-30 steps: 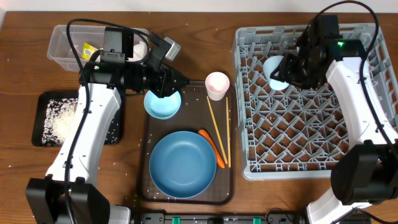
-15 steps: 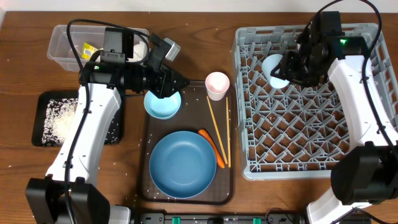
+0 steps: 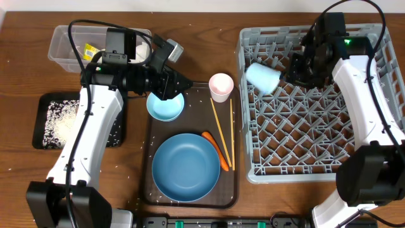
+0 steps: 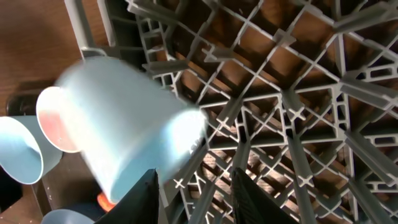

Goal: Sort waste into correct bins and load items into the dishwasher rack
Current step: 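Lower the cup into the rack's upper-left slots and release, then adjust the cup upside down in the rack with right gripper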

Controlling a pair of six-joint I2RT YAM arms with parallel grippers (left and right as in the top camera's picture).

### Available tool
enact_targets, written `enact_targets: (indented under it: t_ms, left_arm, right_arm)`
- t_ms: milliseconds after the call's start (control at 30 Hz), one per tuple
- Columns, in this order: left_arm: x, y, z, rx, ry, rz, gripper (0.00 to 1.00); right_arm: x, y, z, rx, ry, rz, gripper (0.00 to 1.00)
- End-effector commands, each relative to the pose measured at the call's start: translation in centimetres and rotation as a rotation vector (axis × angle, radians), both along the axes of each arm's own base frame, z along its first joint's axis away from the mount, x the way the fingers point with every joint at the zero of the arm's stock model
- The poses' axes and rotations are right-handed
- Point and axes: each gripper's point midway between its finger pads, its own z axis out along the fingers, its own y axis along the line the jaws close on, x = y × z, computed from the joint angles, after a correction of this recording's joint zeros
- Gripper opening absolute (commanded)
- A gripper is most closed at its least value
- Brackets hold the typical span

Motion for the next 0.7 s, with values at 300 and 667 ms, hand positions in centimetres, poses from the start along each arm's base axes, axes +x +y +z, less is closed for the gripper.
enact_targets:
  t_ms: [300, 667]
  left_arm:
    - [0.2, 0.0, 1.0, 0.007, -0.035, -0.001, 0.38]
    - [0.2, 0.0, 1.0, 0.007, -0.034, -0.001, 0.38]
  right_arm:
    - [1.2, 0.9, 0.8, 0.023, -0.067, 0.079, 0.64]
    - [3.8, 3.2, 2.5, 0.046, -0.253, 0.265, 0.62]
